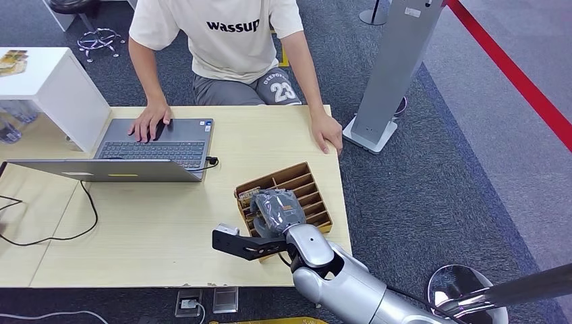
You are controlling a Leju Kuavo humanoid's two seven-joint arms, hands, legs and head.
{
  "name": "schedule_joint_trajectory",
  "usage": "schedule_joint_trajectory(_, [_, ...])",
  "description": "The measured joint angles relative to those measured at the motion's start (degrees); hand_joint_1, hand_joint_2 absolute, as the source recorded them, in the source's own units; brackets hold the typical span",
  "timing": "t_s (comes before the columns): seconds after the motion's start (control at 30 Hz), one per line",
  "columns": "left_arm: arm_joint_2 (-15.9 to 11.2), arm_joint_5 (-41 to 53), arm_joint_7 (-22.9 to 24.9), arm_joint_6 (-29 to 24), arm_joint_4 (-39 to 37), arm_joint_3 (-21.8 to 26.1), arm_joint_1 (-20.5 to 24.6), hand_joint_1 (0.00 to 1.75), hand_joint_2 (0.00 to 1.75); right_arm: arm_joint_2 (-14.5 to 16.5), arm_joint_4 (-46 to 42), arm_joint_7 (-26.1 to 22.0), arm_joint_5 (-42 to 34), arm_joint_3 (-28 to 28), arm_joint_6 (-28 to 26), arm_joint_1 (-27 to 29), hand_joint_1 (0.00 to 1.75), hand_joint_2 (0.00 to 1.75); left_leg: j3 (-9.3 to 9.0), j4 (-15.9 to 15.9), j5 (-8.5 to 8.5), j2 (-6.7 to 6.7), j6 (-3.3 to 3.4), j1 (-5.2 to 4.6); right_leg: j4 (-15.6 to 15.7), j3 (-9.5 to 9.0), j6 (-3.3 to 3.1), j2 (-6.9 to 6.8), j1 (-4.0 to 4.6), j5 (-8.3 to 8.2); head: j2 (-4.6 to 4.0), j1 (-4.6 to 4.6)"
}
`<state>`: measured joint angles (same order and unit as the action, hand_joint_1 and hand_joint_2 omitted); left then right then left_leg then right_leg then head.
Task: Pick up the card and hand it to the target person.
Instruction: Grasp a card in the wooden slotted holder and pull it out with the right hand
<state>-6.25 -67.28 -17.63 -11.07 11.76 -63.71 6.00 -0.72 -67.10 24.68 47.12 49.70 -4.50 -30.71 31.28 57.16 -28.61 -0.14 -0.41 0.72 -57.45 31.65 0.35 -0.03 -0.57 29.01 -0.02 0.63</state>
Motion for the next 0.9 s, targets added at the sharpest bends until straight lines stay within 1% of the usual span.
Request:
schedule_joint_trajectory(0.23, [0.0,0.07,0.19,0.11,0.0,-0.01,0.0,0.0,0.0,0.0,0.0,0.08,-0.15,0.02,0.21,0.12,0.94,1.75,0.0,0.0,0.0,0.0,0.0,0.0,0.0,0.0,0.0,0.0,0.0,0.0,0.01,-0.01])
schedule_joint_trajectory(0.43, [0.0,0.13,0.13,0.14,0.0,-0.01,0.0,0.0,0.0,0.0,-0.01,0.52,-0.17,0.02,0.25,0.21,0.91,1.75,0.0,0.0,0.0,0.0,0.0,0.0,0.0,0.0,0.0,0.0,0.0,0.0,0.0,-0.02])
schedule_joint_trajectory(0.6, [0.0,0.5,-0.07,0.27,0.0,-0.01,0.0,0.0,0.0,0.0,-0.01,1.01,-0.17,-0.02,0.2,0.34,0.93,1.75,0.0,0.0,0.0,0.0,0.0,0.0,0.0,0.0,0.0,0.0,0.0,0.0,0.01,-0.01])
schedule_joint_trajectory(0.73, [-0.01,0.61,-0.08,0.37,0.0,0.0,0.0,0.0,0.0,-0.01,-0.02,1.08,-0.17,-0.07,0.15,0.5,0.99,1.75,0.0,0.0,0.0,0.0,0.0,0.0,0.0,0.0,0.0,0.0,0.0,0.0,0.01,-0.01])
schedule_joint_trajectory(0.9, [-0.02,0.64,-0.11,0.55,0.0,0.01,0.0,0.0,0.0,-0.02,-0.02,1.18,-0.15,-0.1,0.13,0.61,0.98,1.75,0.0,0.0,0.0,0.0,0.0,0.0,0.0,0.01,0.0,0.0,0.0,0.0,0.01,-0.02])
